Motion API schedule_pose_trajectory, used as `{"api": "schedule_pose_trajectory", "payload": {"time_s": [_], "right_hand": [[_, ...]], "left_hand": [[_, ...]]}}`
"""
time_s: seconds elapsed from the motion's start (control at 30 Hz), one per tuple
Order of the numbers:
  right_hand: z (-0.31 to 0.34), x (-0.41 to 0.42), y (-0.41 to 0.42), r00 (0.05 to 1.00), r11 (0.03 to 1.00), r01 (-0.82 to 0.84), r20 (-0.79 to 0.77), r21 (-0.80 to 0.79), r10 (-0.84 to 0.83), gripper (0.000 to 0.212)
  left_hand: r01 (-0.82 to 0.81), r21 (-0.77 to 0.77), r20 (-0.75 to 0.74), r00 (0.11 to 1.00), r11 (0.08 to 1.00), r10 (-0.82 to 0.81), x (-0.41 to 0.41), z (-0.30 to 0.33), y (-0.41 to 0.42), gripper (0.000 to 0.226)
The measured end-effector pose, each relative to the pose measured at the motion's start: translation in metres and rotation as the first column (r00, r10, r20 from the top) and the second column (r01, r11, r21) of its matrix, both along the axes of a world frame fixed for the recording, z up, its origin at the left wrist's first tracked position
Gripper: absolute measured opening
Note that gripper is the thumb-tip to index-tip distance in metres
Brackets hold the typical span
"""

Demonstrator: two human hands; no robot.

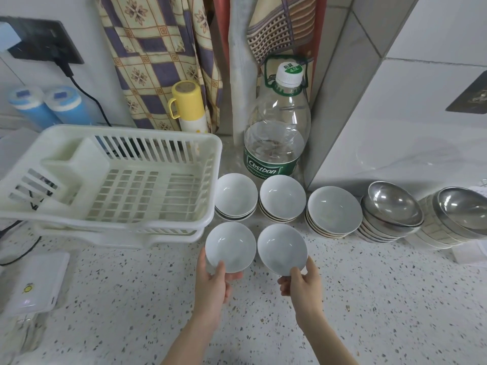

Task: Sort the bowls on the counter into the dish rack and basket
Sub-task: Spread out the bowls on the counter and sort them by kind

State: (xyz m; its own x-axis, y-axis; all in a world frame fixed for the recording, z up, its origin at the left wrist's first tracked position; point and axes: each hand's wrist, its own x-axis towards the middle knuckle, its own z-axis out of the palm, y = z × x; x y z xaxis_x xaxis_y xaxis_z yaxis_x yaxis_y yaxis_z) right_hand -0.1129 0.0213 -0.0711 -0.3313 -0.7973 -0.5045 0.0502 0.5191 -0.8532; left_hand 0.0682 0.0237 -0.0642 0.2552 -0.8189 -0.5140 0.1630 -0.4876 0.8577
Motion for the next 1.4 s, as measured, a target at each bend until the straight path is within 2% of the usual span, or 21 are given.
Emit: {"api": "schedule_pose_trajectory", "payload": {"time_s": [0.37,0.47,0.73,0.87,0.9,0.97,1.0,1.03,1.1,1.13,1.23,1.3,1.4], "right_hand": [[0.009,-0.003,0.0,0.992,0.999,-0.041,0.115,-0.003,0.041,0.05],[0.012,-0.007,-0.001,0.993,0.997,-0.079,0.094,0.019,0.077,0.051],[0.013,-0.012,-0.003,0.991,0.996,-0.09,-0.101,0.019,0.092,0.062],[0.018,-0.009,-0.001,0.967,0.994,-0.093,-0.232,0.059,0.105,0.054],[0.02,-0.011,0.001,0.936,0.994,-0.093,-0.336,0.051,0.105,0.048],[0.026,-0.017,0.006,0.807,0.995,-0.094,-0.588,-0.019,0.065,0.03],[0.031,-0.019,0.005,0.76,0.993,-0.097,-0.65,-0.063,0.033,0.023],[0.036,-0.019,0.001,0.753,0.99,-0.105,-0.658,-0.094,0.017,0.02],[0.046,-0.015,-0.014,0.818,0.986,-0.119,-0.574,-0.114,0.032,0.019],[0.051,-0.012,-0.024,0.862,0.988,-0.113,-0.506,-0.108,0.043,0.018],[0.058,-0.004,-0.057,0.954,0.998,-0.066,-0.296,-0.021,0.057,0.022],[0.055,0.0,-0.074,0.989,0.997,-0.03,-0.141,0.07,0.04,0.025],[0.05,0.006,-0.091,0.997,0.989,0.013,-0.082,0.148,-0.001,0.03]], "left_hand": [[0.018,0.016,-0.001,1.0,1.0,-0.018,0.0,0.003,-0.001,0.052],[0.038,0.017,-0.003,0.999,0.999,-0.038,0.001,0.006,0.0,0.052],[0.055,0.018,0.0,0.998,0.998,-0.055,0.002,0.006,0.001,0.055],[0.087,0.017,0.074,0.993,0.996,-0.088,0.002,0.005,0.005,0.063],[0.082,0.003,0.117,0.99,0.997,-0.082,0.002,0.005,0.008,0.064],[0.025,-0.071,0.245,0.969,0.997,-0.007,0.003,0.006,0.017,0.059],[-0.017,-0.125,0.297,0.953,0.992,0.053,0.003,0.007,0.02,0.051],[-0.056,-0.176,0.321,0.94,0.983,0.112,0.002,0.009,0.02,0.044],[-0.095,-0.23,0.304,0.938,0.968,0.165,-0.004,0.015,0.012,0.033],[-0.064,-0.231,0.299,0.945,0.971,0.134,-0.01,0.019,0.004,0.034],[0.055,-0.141,0.234,0.972,0.988,-0.021,-0.027,0.027,-0.027,0.059],[-0.003,-0.061,0.114,0.993,0.998,0.01,-0.033,0.027,-0.048,0.071],[-0.101,0.018,-0.017,0.995,0.995,0.102,-0.036,0.028,-0.077,0.076]]}}
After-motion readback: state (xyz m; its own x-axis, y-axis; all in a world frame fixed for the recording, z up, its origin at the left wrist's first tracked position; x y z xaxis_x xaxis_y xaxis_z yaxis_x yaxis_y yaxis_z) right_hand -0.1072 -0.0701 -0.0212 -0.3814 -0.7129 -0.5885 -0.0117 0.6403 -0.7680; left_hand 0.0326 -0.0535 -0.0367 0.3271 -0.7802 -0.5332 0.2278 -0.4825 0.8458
